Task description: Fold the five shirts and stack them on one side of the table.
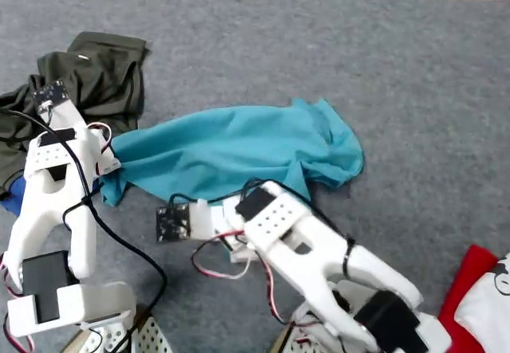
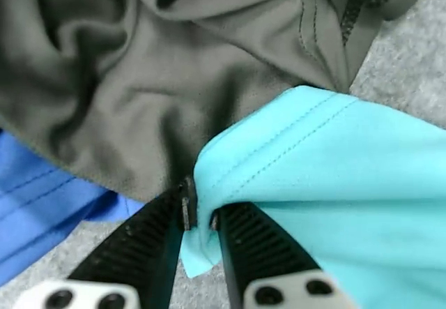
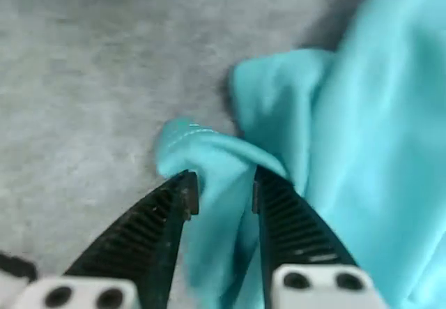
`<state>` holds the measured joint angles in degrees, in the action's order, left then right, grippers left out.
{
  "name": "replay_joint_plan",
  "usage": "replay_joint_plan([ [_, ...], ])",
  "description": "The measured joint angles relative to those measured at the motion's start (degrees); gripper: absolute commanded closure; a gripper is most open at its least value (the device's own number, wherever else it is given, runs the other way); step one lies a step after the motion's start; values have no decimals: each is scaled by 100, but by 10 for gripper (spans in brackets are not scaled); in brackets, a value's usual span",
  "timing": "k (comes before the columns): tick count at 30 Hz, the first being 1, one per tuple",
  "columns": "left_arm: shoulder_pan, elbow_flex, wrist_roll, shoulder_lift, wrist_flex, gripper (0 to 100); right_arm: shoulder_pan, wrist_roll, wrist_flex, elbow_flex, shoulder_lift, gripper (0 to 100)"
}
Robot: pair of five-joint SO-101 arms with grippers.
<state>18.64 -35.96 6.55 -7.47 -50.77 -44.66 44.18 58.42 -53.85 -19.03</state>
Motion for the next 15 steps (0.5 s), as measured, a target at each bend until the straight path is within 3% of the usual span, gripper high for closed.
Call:
replay_joint_plan([
  [4,0,0,0,0,0,982,264,0,-378,0,615,866],
  [7,0,0,0,0,0,982,325,-18,-501,62,809,991],
  [11,0,-26,0,0,0,982,563,-18,-589,97,879,996],
  [15,0,-35,0,0,0,982,1345,-18,-554,448,897,994],
])
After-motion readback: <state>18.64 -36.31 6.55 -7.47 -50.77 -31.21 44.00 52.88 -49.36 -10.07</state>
